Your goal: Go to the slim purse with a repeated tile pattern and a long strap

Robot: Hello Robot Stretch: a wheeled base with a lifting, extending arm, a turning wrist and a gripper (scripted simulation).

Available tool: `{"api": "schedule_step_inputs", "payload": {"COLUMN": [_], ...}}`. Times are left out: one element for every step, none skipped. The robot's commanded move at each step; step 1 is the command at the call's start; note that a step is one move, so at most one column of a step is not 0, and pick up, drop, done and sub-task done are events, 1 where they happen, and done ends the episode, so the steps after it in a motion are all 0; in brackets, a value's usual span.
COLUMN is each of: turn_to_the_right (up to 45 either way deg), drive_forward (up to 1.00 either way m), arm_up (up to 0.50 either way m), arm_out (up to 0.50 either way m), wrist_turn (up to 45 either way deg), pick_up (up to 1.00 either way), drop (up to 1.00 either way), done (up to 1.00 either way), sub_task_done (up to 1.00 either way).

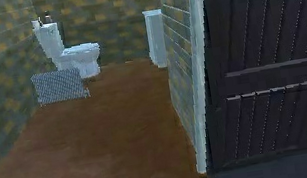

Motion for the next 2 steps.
{"api": "schedule_step_inputs", "payload": {"turn_to_the_right": [0.0, 45.0], "drive_forward": [0.65, 0.0], "arm_up": [0.0, 0.0], "arm_out": [0.0, 0.0], "wrist_turn": [0.0, 0.0], "pick_up": [0.0, 0.0], "drop": [0.0, 0.0], "done": [0.0, 0.0], "sub_task_done": [0.0, 0.0]}}
